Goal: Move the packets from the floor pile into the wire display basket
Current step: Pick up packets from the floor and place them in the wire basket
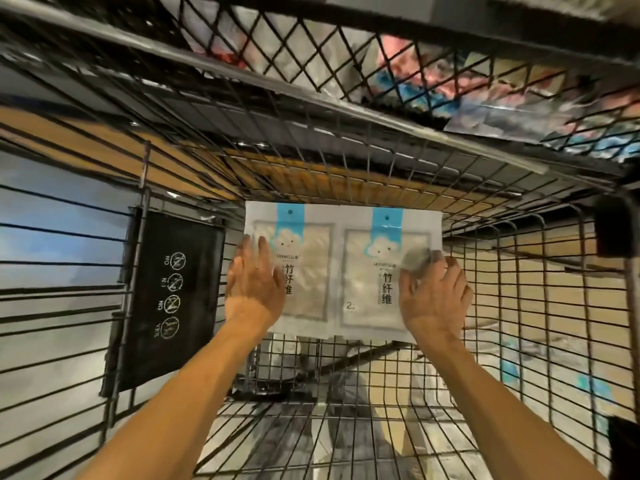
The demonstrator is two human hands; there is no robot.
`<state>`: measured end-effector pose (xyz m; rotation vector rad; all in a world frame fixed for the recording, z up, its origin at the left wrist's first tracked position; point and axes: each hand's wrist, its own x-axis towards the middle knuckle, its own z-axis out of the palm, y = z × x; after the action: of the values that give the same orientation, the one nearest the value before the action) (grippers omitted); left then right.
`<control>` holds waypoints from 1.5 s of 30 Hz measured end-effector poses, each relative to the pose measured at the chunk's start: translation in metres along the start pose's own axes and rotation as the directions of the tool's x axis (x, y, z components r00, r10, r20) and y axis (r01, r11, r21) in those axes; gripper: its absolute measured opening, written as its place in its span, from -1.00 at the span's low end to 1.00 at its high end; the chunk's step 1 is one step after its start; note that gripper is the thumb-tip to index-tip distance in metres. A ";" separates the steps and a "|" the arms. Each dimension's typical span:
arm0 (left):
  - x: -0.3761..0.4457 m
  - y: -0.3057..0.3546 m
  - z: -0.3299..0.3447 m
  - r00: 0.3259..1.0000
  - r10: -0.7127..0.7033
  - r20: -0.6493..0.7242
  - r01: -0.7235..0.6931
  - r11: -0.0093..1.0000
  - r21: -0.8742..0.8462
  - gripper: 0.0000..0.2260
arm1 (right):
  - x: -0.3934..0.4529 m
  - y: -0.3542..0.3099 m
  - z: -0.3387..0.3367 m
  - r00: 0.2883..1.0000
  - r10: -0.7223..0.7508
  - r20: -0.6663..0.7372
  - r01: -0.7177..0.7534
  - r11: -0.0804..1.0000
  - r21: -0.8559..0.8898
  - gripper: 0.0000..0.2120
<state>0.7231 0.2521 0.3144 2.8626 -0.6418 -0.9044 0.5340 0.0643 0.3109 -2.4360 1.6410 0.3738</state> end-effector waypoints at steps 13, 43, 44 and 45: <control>-0.074 0.015 -0.132 0.958 0.207 -0.199 -0.158 0.959 0.236 -0.41 | -0.033 0.013 -0.164 0.960 -0.280 0.029 0.278 0.959 0.053 -0.23; -0.327 0.069 -0.348 0.678 0.627 -0.385 -0.521 0.778 0.350 -0.44 | -0.275 0.095 -0.411 0.931 -0.071 -0.359 0.136 0.978 0.160 -0.27; -0.333 0.073 -0.344 0.657 0.655 -0.374 -0.551 0.755 0.355 -0.45 | -0.288 0.104 -0.409 0.929 -0.045 -0.368 0.114 0.979 0.169 -0.26; -0.339 0.077 -0.339 0.637 0.682 -0.360 -0.580 0.731 0.359 -0.46 | -0.302 0.113 -0.408 0.926 -0.019 -0.378 0.093 0.979 0.179 -0.25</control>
<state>0.6351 0.3019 0.7897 2.4972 -1.5995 -0.0138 0.3641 0.1712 0.7904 -2.5062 1.6436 -0.2707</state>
